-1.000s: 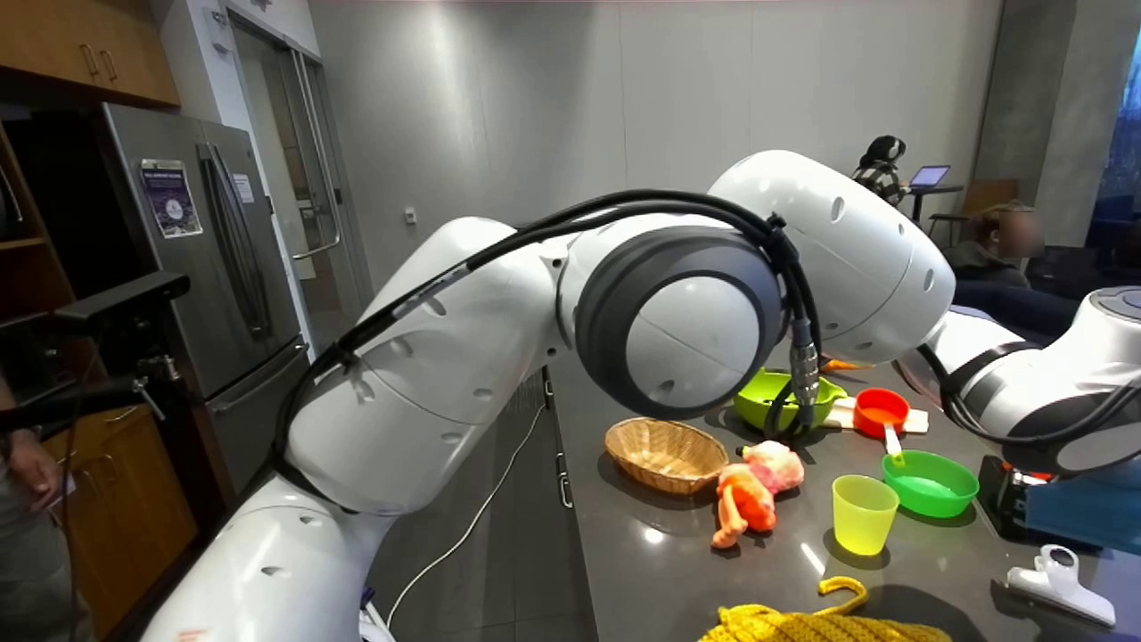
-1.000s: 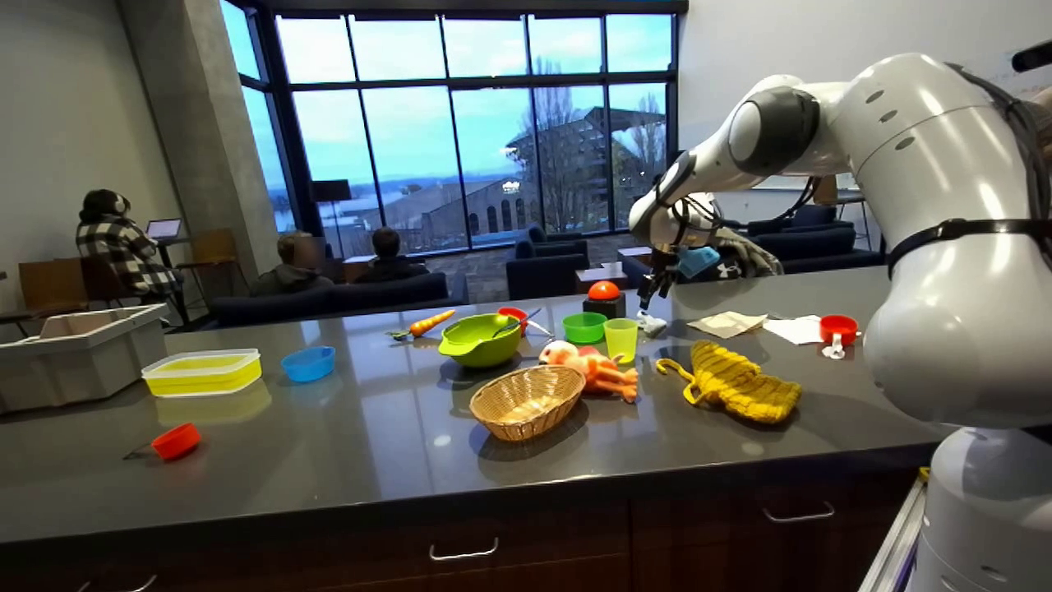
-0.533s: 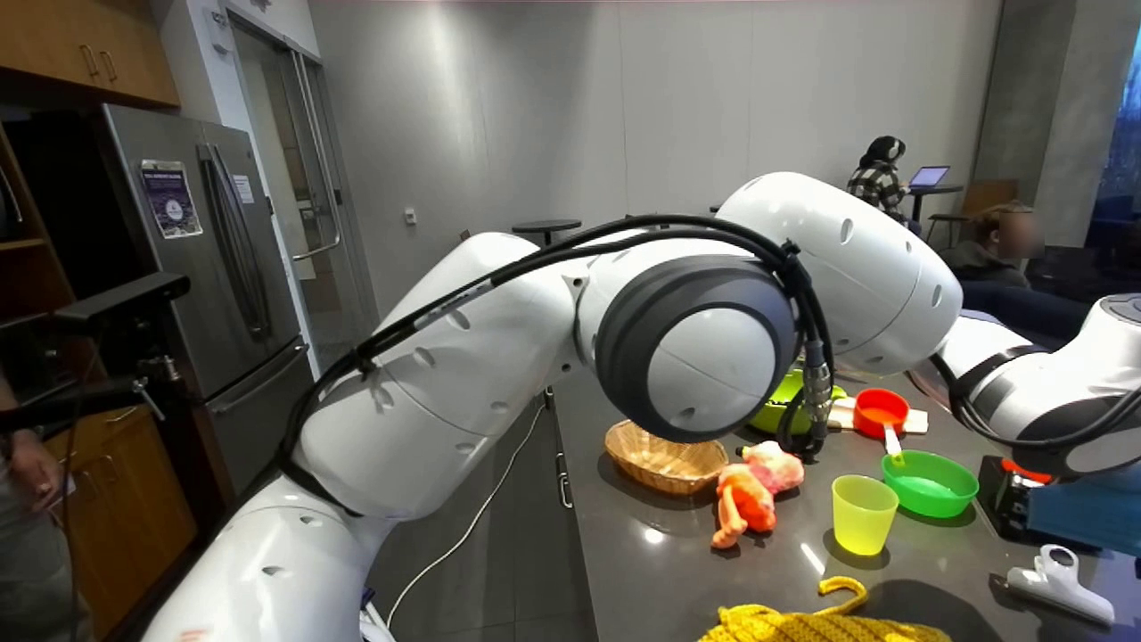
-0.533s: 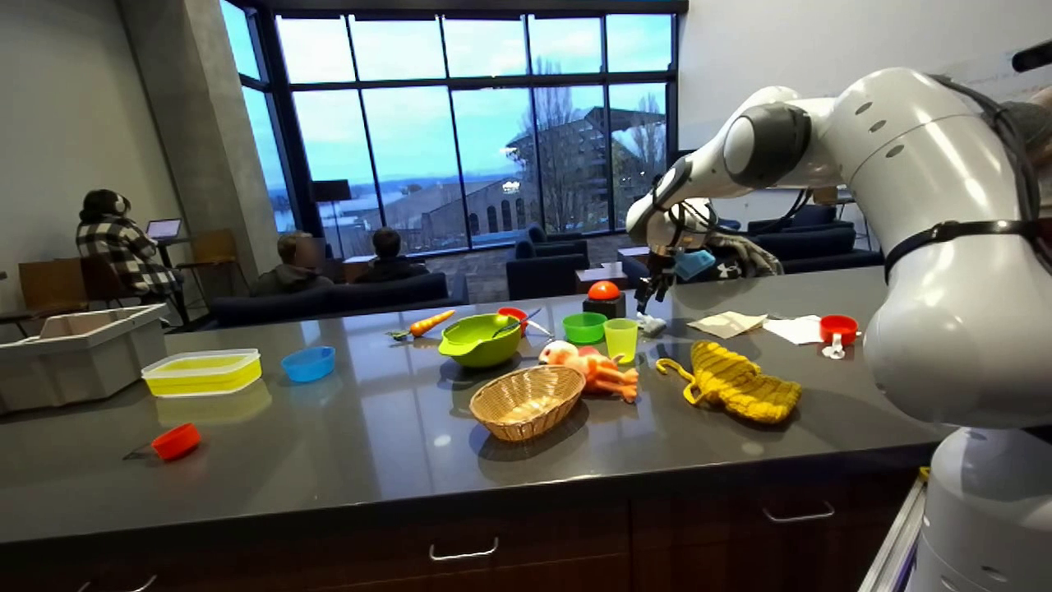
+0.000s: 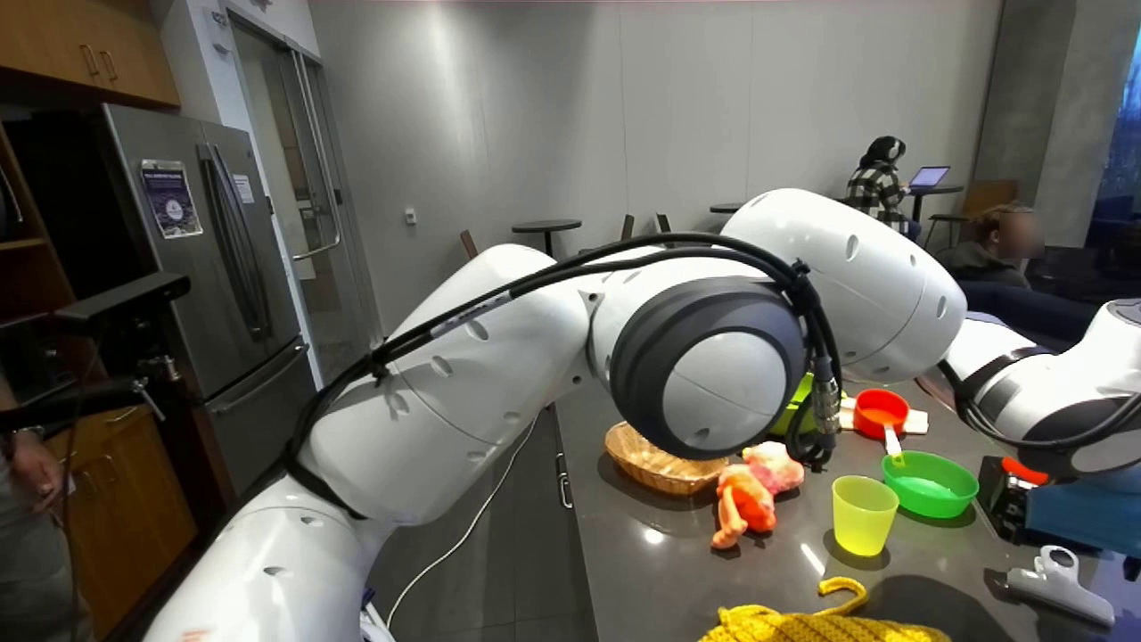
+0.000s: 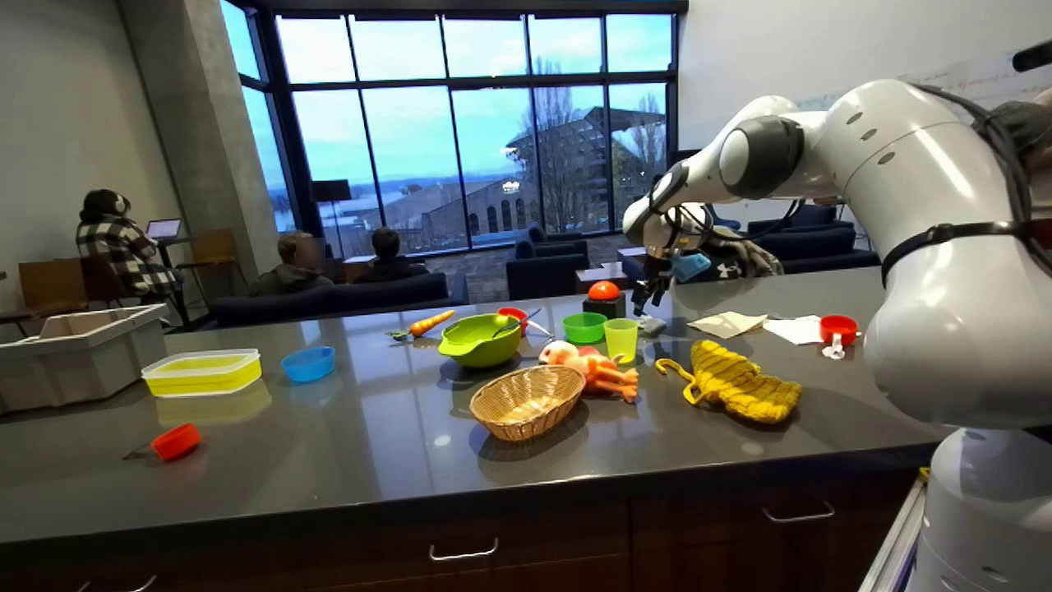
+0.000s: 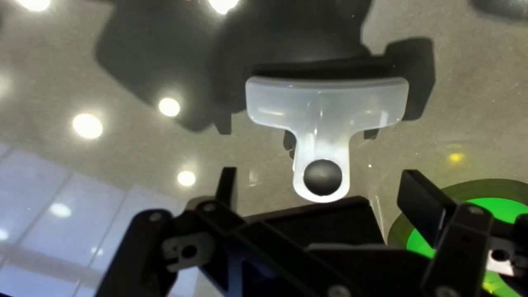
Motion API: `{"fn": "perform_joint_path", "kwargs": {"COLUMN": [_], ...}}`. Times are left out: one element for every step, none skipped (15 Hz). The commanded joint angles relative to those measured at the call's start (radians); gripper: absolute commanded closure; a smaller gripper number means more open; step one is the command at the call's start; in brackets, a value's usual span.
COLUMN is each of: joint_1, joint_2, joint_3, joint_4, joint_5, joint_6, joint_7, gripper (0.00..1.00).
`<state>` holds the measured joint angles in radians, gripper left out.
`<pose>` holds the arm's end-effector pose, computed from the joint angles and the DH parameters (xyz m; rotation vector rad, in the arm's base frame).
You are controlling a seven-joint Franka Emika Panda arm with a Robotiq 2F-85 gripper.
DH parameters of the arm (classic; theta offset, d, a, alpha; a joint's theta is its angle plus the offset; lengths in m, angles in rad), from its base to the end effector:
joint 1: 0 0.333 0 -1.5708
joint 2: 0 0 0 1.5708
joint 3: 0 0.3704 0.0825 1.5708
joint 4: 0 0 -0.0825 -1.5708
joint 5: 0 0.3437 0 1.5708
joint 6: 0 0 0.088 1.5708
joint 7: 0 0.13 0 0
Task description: Put the white object into the green bowl
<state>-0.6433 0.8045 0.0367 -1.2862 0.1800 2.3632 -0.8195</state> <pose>0.6415 -0.4495 0.3306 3.0499 0.1326 0.4850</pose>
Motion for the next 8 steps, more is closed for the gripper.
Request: {"fn": "perform_joint_path", "kwargs": {"joint_1": [0.008, 0.009, 0.009, 0.01, 0.005, 0.009, 0.004, 0.004], "joint_2": [0.034, 0.038, 0.044, 0.051, 0.052, 0.062, 0.062, 0.068], "joint_3": [0.001, 0.001, 0.001, 0.0, 0.008, 0.001, 0.008, 0.007], "joint_4": [0.067, 0.074, 0.083, 0.092, 0.092, 0.109, 0.104, 0.111], "joint_5": [0.009, 0.009, 0.01, 0.01, 0.003, 0.012, 0.004, 0.005], "joint_6": [-0.052, -0.06, -0.068, -0.077, -0.083, -0.1, -0.107, -0.119], "joint_7": [-0.01, -0.011, -0.01, -0.01, -0.004, -0.007, -0.002, -0.001], "gripper": [0.0, 0.0, 0.0, 0.0, 0.0, 0.0, 0.0, 0.03]}}
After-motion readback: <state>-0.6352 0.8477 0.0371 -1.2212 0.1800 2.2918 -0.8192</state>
